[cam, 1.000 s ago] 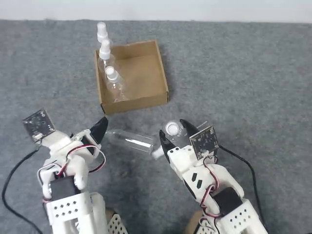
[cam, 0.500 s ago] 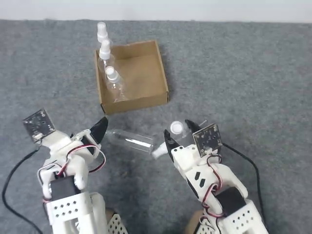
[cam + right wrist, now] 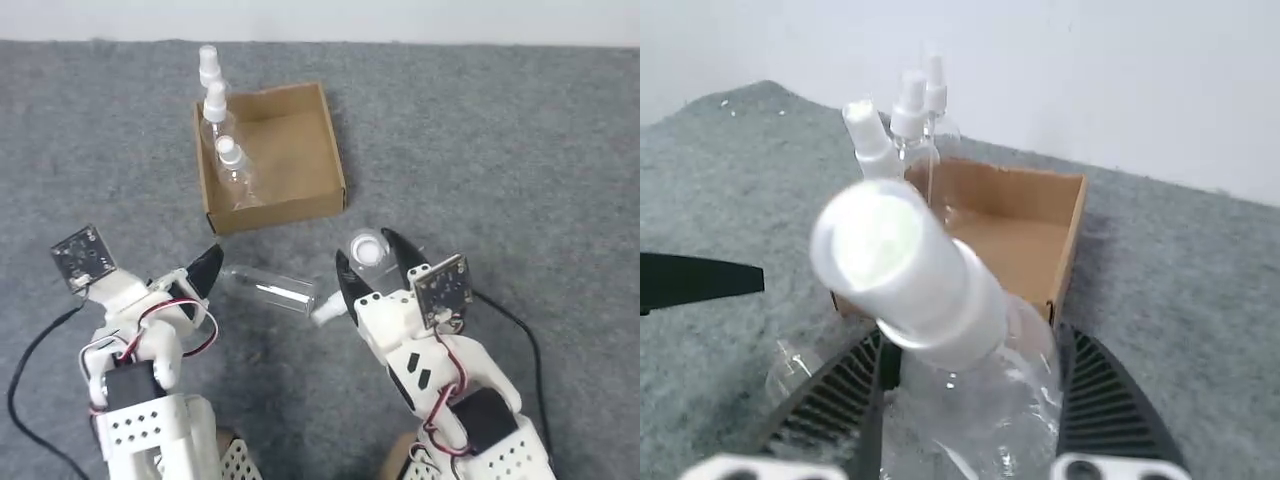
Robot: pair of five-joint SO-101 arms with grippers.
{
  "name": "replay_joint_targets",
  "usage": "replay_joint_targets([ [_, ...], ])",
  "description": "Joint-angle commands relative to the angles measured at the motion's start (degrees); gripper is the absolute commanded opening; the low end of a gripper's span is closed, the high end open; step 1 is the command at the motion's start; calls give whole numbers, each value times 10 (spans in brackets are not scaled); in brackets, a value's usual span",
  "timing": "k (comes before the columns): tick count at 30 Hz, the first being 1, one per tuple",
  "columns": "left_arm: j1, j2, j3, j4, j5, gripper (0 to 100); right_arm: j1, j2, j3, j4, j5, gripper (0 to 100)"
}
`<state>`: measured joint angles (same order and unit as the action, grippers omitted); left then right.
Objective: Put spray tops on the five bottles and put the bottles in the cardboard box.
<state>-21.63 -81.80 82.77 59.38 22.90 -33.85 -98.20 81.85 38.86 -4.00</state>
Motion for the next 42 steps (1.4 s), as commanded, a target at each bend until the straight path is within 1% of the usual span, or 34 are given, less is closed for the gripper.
replay_joint_targets([
  [1,0,-8,-6,-18,0,378,4,-7,-60,1,12,127],
  [12,0,-8,-6,-18,0,378,4,7,-118,1,12,127],
  [23,-1,-8,-5,-25,0,378,4,222,-257,-10,10,128],
  [33,0,-7,2,-25,0,378,4,348,-273,-145,11,123],
  [37,0,-7,3,-25,0,378,4,401,-296,-167,8,123],
  [42,0,-7,3,-25,0,378,4,482,-352,-167,8,123],
])
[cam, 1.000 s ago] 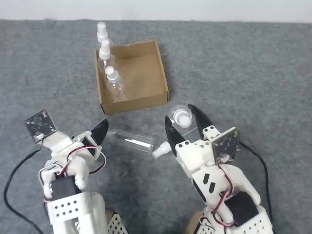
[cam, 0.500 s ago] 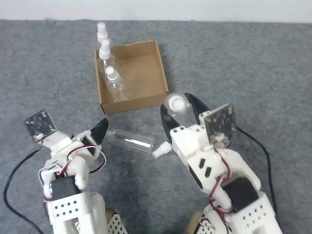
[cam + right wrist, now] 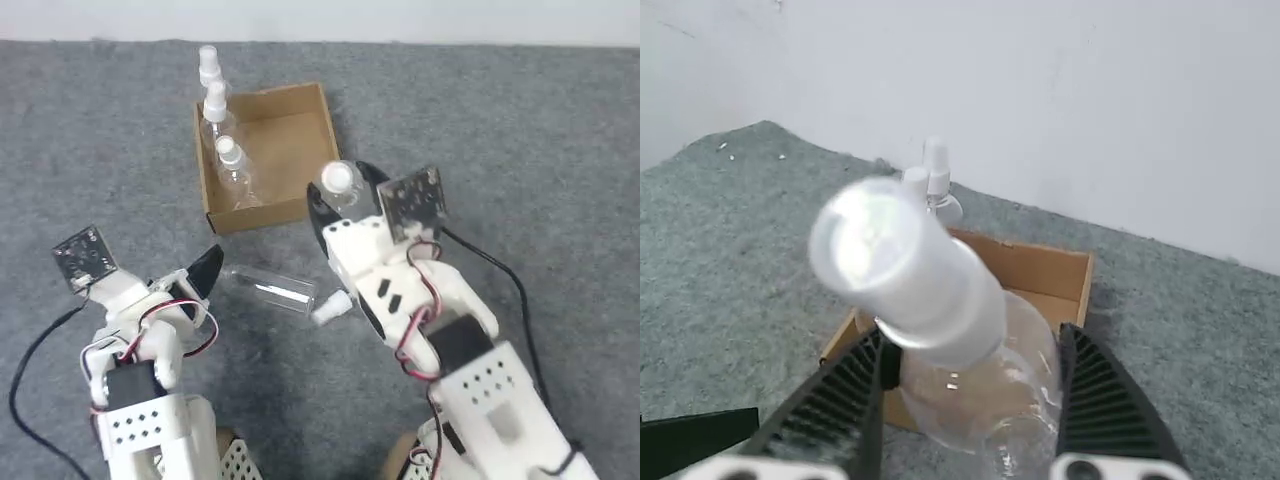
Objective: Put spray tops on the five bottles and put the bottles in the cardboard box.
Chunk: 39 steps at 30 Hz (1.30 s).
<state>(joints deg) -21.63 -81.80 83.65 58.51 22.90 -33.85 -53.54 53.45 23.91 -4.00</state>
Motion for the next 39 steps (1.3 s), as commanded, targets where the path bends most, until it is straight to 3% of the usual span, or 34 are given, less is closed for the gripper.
replay_joint_targets([
  [1,0,-7,-6,-17,0,378,4,51,-79,-17,8,123],
  [15,0,-7,-4,-17,0,378,6,238,-210,-17,8,127],
  [39,1,-7,3,-25,-2,378,7,435,-377,-18,10,128],
])
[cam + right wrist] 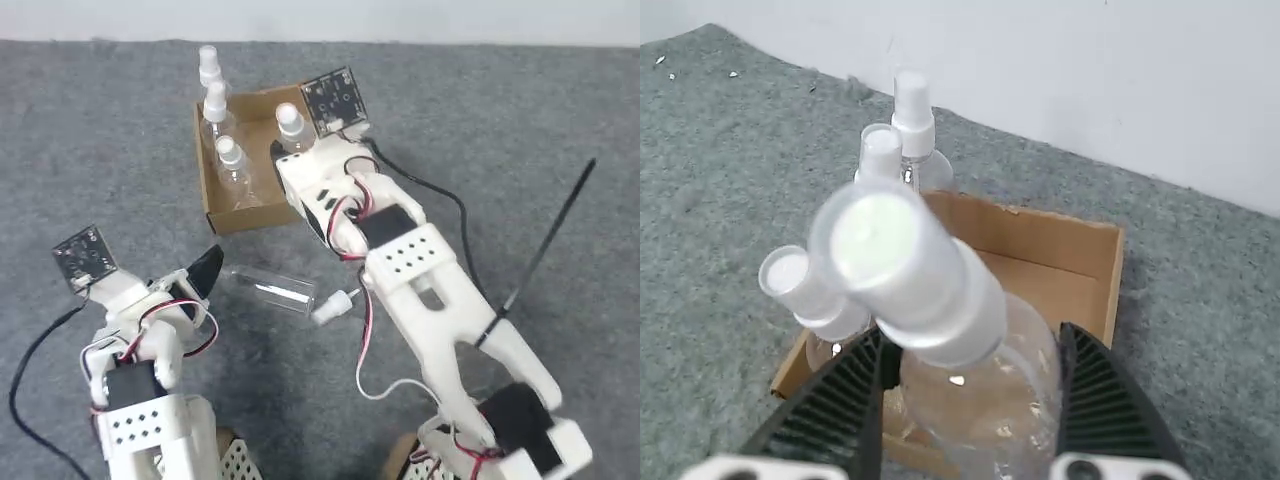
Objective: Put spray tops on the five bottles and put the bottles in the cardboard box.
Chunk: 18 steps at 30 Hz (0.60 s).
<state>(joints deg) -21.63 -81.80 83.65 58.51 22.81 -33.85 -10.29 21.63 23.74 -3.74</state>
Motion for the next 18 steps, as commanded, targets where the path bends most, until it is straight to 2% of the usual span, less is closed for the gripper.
replay_joint_targets([
  [1,1,-7,7,-32,-1,378,7,12,-66,-16,7,128],
  [7,1,-7,34,-83,-1,378,7,61,-102,-16,6,128],
  [18,1,-7,36,-84,-1,378,7,138,-174,-16,5,128],
])
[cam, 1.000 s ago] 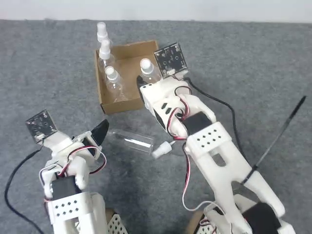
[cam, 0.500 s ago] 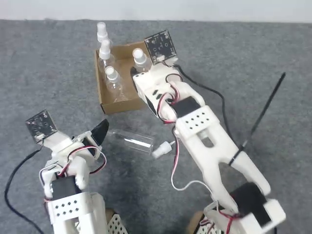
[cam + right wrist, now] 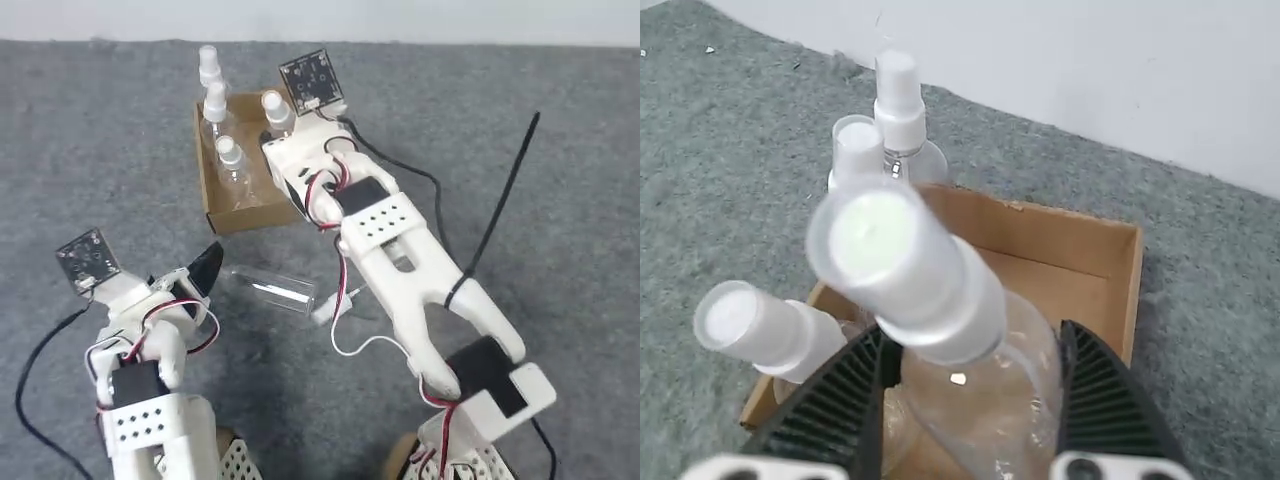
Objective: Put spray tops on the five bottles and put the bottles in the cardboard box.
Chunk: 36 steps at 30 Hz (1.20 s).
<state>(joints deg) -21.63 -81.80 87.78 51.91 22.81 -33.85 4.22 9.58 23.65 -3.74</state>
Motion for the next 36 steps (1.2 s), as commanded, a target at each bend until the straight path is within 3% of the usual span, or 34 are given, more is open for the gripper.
replay_joint_targets([
  [1,1,-7,-6,-18,-1,378,7,-2,-61,-15,4,128],
  [24,1,-7,-6,-19,-1,378,32,196,-274,-15,4,128],
  [36,1,-7,-6,-18,-1,378,41,283,-283,-147,4,128],
])
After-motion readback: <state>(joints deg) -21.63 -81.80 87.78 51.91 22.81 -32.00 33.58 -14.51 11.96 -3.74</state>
